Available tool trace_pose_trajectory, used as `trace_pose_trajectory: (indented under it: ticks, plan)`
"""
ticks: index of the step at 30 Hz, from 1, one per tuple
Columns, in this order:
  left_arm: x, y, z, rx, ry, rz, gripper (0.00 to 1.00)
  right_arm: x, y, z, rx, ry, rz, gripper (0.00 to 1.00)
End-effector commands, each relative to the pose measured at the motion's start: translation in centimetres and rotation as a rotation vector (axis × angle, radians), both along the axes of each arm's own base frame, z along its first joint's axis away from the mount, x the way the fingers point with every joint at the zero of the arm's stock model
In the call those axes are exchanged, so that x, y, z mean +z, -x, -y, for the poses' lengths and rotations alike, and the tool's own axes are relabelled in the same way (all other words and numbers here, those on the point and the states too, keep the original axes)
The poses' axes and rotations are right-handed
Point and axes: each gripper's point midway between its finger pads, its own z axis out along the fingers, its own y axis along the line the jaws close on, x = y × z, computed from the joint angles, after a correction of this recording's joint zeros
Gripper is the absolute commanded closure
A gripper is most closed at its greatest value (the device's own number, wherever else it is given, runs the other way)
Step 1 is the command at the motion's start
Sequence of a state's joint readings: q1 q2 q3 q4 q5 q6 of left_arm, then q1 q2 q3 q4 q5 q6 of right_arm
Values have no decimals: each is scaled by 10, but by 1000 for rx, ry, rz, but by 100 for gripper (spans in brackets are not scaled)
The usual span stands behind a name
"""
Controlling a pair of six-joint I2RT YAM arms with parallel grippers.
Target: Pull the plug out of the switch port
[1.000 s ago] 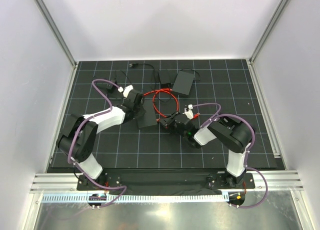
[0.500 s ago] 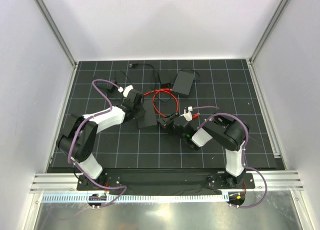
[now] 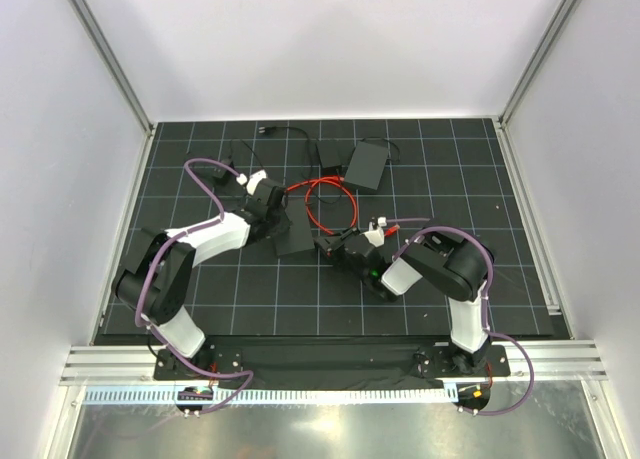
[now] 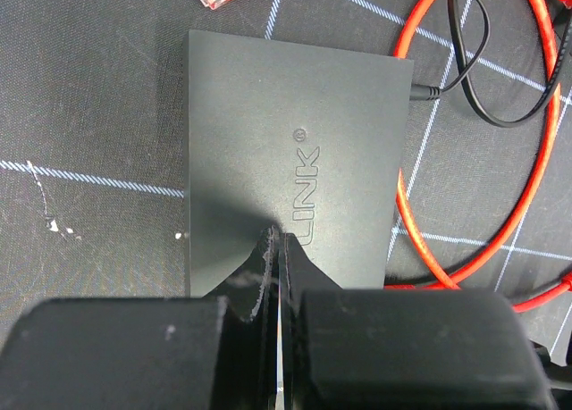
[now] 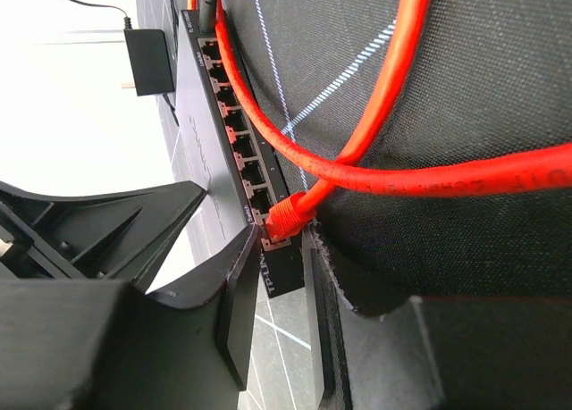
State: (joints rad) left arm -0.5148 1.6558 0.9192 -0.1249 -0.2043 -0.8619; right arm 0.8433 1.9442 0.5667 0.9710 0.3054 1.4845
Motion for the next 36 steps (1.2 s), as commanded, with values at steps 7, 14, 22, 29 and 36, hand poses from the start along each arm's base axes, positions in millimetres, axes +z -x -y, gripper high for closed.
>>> trace_pose_trajectory:
  ticks: [7, 14, 22, 29, 36]
  plan:
    - [-2, 9, -3, -29, -10, -30, 100, -12, -4, 0, -40, 33, -48, 69]
    - [-2, 10, -3, -37, -13, -33, 100, -11, -10, 4, -57, 39, -56, 75]
    - [-14, 8, -3, -47, 17, -100, 100, -15, -13, 10, -80, 46, -66, 95]
    - [-15, 8, -2, -47, 28, -107, 100, -21, -14, 18, -118, 25, -71, 99]
    - [-17, 8, 0, -57, 30, -116, 100, -28, -14, 21, -135, -21, -76, 99]
